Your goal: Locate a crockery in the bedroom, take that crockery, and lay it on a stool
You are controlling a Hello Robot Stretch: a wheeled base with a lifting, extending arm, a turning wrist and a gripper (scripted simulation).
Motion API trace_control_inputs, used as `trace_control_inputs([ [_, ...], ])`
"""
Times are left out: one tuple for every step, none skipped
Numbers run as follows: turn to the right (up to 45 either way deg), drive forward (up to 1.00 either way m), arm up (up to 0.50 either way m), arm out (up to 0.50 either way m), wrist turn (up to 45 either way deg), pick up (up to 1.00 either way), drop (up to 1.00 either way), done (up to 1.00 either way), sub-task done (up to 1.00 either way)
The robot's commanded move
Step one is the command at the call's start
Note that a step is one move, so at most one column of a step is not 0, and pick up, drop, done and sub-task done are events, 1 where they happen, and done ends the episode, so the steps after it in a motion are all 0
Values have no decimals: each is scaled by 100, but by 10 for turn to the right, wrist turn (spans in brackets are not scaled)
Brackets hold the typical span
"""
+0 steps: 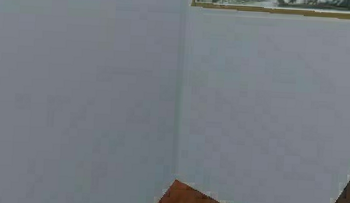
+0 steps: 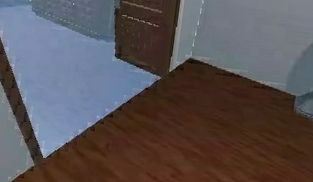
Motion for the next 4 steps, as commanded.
trace_control_inputs([
  [450,0,0,0,0,0,0,0,0],
  [450,0,0,0,0,0,0,0,0],
  [270,0,0,0,0,0,0,0,0],
  [30,0,0,0,0,0,0,0,0],
])
